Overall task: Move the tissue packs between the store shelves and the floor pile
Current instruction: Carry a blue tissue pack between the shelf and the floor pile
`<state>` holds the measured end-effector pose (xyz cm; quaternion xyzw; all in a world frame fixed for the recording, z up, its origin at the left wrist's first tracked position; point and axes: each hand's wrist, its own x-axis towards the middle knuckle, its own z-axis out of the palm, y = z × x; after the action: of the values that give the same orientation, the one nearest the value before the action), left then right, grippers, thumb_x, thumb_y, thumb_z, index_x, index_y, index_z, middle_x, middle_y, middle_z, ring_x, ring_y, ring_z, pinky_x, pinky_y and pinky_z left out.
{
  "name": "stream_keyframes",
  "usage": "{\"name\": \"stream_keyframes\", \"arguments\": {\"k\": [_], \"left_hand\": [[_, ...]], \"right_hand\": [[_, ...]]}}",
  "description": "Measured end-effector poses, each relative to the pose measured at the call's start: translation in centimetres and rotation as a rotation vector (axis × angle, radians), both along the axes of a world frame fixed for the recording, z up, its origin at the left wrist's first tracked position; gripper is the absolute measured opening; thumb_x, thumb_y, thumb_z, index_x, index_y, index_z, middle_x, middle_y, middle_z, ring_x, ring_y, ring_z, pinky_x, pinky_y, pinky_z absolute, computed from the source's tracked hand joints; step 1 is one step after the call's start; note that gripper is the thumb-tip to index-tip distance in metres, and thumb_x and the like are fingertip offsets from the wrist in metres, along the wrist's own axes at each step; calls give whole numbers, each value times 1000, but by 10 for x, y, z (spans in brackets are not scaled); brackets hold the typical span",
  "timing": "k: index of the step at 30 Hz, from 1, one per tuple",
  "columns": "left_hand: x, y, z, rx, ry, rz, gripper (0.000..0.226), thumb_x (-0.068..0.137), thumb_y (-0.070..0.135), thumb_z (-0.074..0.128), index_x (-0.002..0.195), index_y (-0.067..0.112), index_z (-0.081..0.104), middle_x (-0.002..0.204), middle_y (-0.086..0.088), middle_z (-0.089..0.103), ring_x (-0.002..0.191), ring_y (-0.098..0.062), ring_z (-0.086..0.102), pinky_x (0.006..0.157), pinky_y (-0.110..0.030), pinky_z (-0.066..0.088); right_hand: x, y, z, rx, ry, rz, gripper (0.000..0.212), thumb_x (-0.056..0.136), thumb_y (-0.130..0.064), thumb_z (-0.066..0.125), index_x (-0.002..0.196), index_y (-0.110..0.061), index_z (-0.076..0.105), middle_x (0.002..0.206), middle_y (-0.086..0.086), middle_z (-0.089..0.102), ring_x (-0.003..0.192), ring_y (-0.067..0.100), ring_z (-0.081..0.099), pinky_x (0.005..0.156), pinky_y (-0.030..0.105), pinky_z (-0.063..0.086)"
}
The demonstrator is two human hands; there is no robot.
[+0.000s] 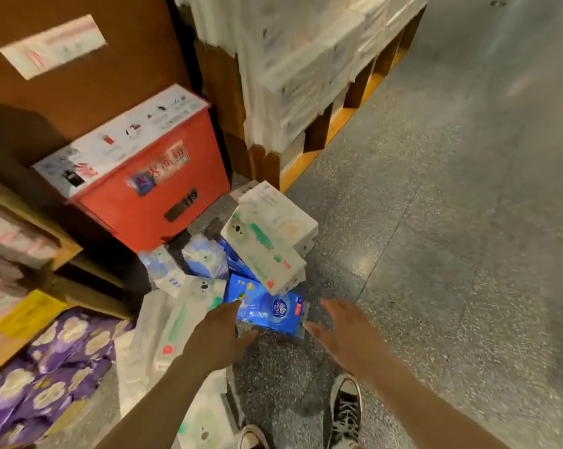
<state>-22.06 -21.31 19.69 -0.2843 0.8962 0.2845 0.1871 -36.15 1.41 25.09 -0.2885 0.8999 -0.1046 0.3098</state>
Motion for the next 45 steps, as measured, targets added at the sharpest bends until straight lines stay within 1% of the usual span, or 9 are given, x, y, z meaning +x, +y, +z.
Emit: {"name": "stream_keyframes", "arguments": {"k": [11,20,28,32,37,39,41,43,45], "left_hand": [[-76,-73,-335,52,-45,68,76,90,55,62,152,19,35,148,-8,47,130,-28,50,104,-45,45],[-100,-125,-491,-95,-36,213,93,86,52,70,150,-3,31,145,-31,40,136,-48,38,107,-57,39],[-126,-132,-523,-118,-106,302,135,70,78,62,157,3,-8,161,-34,0,148,-49,13,117,-57,24],[-131,-141,-522,-28,-171,325,147,64,79,69,155,5,-19,162,-30,5,150,-42,12,120,-51,22],[-130,-135,-513,7,-132,601,134,62,78,73,152,-6,20,149,-28,41,135,-40,45,108,-47,40],[-132,-129,-508,46,-124,641,88,61,76,75,103,0,62,106,-20,69,102,-35,67,82,-42,53],[-131,-114,-492,118,-95,655,77,53,82,74,63,11,50,65,-9,61,68,-28,65,58,-36,47],[-123,-94,-471,161,-129,609,93,41,96,64,71,8,61,81,-7,66,83,-28,64,65,-36,51],[-114,-73,-446,238,-138,591,110,46,97,63,116,11,64,120,-9,63,110,-33,61,80,-39,53]], "right_hand": [[-73,-59,-348,98,-24,12,69,97,-65,45,145,-16,41,144,7,48,131,28,46,103,40,45],[-91,-83,-505,213,-46,-33,92,90,-75,45,149,-6,32,141,17,48,128,35,48,100,46,49],[-89,-102,-568,81,-376,-456,127,78,-67,72,155,1,-2,138,15,57,122,36,60,93,42,50],[-79,-96,-593,-221,-654,-740,89,71,-54,85,140,-17,43,125,1,68,114,26,66,96,44,55],[-81,-81,-588,-405,-681,-875,43,79,-13,86,113,-24,61,107,-2,75,99,20,72,92,45,58],[-91,-62,-580,-386,-688,-874,39,78,-10,86,109,-22,65,104,0,77,97,22,74,91,48,59],[-100,-42,-558,-366,-691,-872,36,78,-11,86,109,-17,69,104,4,78,96,23,75,90,49,59],[-102,-20,-525,-334,-656,-886,36,77,-21,88,108,-16,70,103,5,79,95,24,75,89,48,60],[-101,1,-495,-258,-568,-878,50,69,-42,92,106,-18,69,98,1,79,92,22,75,86,47,61]]}}
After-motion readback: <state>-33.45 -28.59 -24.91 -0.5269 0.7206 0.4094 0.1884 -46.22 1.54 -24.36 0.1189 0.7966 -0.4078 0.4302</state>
